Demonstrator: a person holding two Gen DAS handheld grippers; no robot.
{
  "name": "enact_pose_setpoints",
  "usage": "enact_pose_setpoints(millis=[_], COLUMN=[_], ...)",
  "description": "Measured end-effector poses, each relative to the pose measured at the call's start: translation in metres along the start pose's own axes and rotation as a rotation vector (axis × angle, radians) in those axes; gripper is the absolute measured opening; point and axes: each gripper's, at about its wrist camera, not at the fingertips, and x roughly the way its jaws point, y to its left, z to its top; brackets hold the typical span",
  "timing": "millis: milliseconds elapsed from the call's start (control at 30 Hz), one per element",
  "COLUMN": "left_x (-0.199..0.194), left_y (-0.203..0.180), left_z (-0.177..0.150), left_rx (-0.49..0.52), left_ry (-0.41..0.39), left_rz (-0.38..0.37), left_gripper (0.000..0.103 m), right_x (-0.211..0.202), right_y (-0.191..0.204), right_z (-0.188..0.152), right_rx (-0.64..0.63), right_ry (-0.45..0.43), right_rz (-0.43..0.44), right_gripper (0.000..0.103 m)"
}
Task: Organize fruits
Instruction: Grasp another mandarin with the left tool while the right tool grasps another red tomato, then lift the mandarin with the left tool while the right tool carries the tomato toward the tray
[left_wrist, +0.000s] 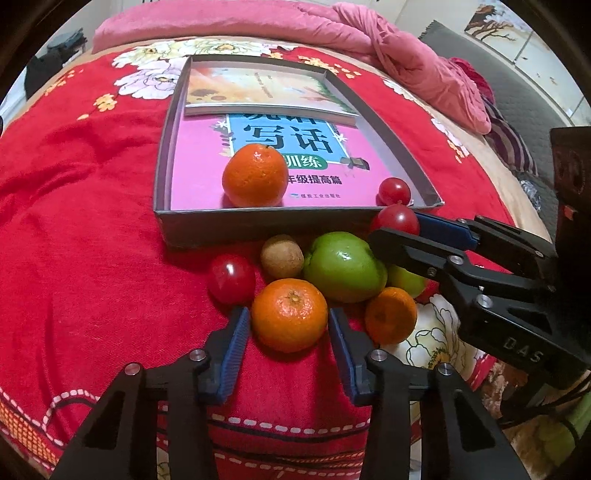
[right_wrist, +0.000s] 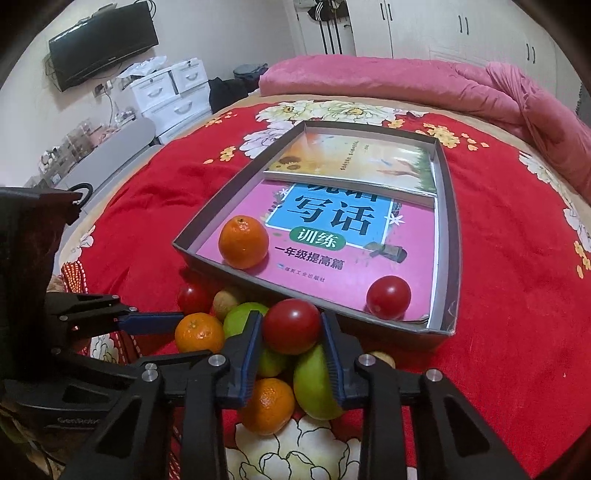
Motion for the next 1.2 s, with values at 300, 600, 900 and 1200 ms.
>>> enact_pose_setpoints(millis=[300, 600, 900, 1200], left_x=[0.001, -0.01, -0.032, -0.048], left_y=[-0.001, 0.002, -0.001, -0.003], left_z=[0.001, -0.002, 0.0, 0.009], left_rx=[0.004, -0.005, 0.002, 0.01], left_ry=[-0.007, -0.019, -0.076, -0.134], left_rz=[-0.006, -0.023, -0.026, -0.01], left_gripper=[0.044, 0.044, 0.044, 0.044], right_x=[-0.015, -0.024, -0.034, -0.04], right_y=[0.004, 0.006, 0.008, 0.001], right_z=[-0.001, -0.004, -0.005, -0.002], right_rx=[-0.03, -0.041, -0.061, -0.047], right_ry=[-0.053, -0.084, -0.118, -0.145], right_rz=[0.005, 0.025, 0.019, 0.007], right_gripper=[0.032, 0.032, 0.032, 0.032])
